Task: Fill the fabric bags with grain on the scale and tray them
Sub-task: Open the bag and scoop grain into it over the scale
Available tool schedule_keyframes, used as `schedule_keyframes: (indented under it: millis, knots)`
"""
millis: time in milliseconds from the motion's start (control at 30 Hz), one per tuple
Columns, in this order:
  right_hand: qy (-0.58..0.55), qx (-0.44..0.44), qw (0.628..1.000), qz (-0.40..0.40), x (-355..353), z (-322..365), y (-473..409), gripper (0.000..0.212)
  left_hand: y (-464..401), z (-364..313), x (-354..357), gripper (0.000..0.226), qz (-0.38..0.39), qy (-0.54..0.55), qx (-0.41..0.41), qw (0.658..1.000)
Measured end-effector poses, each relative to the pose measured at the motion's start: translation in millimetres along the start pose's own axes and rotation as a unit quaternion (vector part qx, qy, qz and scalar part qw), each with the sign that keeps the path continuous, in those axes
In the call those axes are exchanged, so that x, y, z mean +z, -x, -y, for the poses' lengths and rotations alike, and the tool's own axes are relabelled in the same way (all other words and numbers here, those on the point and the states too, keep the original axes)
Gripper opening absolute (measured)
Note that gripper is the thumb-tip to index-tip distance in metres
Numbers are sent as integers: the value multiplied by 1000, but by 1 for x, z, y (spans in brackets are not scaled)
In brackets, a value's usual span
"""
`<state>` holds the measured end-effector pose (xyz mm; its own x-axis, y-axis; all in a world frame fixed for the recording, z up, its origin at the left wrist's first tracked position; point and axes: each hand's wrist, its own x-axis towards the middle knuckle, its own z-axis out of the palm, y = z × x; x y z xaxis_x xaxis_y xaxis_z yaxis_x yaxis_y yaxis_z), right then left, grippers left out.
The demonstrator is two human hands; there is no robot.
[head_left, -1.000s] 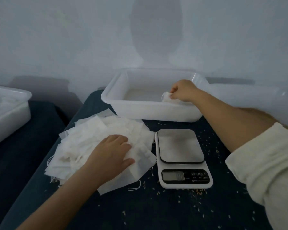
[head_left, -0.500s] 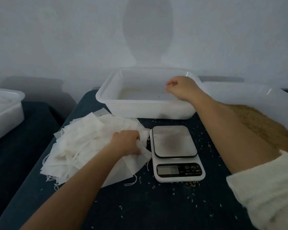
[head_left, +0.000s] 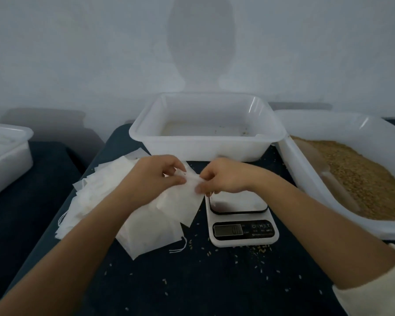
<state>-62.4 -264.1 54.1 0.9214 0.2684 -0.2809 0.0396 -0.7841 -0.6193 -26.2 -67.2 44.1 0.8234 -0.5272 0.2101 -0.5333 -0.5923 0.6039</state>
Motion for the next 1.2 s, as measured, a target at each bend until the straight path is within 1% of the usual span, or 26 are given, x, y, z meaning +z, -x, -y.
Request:
schedule_keyframes:
  millis: [67, 100, 167, 200, 267, 333, 500, 600, 733, 800, 833, 867, 900, 933, 1033, 1100, 1167, 1200]
  knots:
    - [-56, 0, 998, -23, 1, -1, 2, 20, 1, -1, -2, 28, -8, 20, 8, 1000]
    - [-72, -2, 997, -30, 1, -2, 4, 18, 3, -2, -1, 32, -5, 24, 25, 999]
    - [-91, 1, 995, -46, 2, -4, 7, 19, 7, -6, 3, 39, 6, 3, 88, 996]
    - [-98, 5, 994, -56, 2, -6, 9, 19, 8, -8, 6, 38, 8, -9, 126, 992]
    - [-110, 14, 992, -68, 2, -10, 14, 18, 9, -10, 12, 24, 1, -30, 186, 982]
    - [-109, 25, 991, -72, 0, -13, 20, 18, 6, -12, 15, 15, -11, -64, 210, 975]
    - [-118, 36, 989, -82, -1, -20, 32, 12, -2, -20, 24, 24, 6, -106, 214, 971]
    - [-101, 35, 990, -95, -1, -23, 36, 11, -5, -26, 24, 17, 6, -115, 216, 970]
    - [-77, 31, 991, -105, -1, -24, 40, 22, -9, -29, 26, 7, 18, -178, 215, 960]
    - [-86, 28, 991, -99, 0, -24, 43, 17, -9, -32, 26, 3, 26, -152, 221, 963]
    - [-96, 27, 991, -91, -1, -23, 45, 25, -10, -34, 25, 5, 33, -121, 221, 967]
    - [-116, 29, 989, -87, -3, -22, 47, 40, -10, -35, 23, 9, 41, -94, 224, 969]
    - [-140, 36, 986, -88, -6, -22, 49, 50, -11, -36, 22, 11, 49, -79, 230, 969]
    - [-152, 36, 983, -94, -9, -21, 51, 51, -12, -37, 21, 11, 58, -73, 236, 967]
    - [-105, 16, 988, -108, -13, -19, 53, 26, -13, -40, 20, 8, 74, -71, 249, 963]
    - [-105, 16, 988, -110, -10, -17, 52, 25, -14, -41, 22, 7, 74, -77, 251, 962]
    - [-143, 23, 983, -116, -8, -16, 52, 29, -14, -41, 23, 8, 64, -88, 261, 959]
    - [-153, 21, 982, -112, -8, -16, 53, 27, -14, -41, 23, 11, 60, -92, 263, 958]
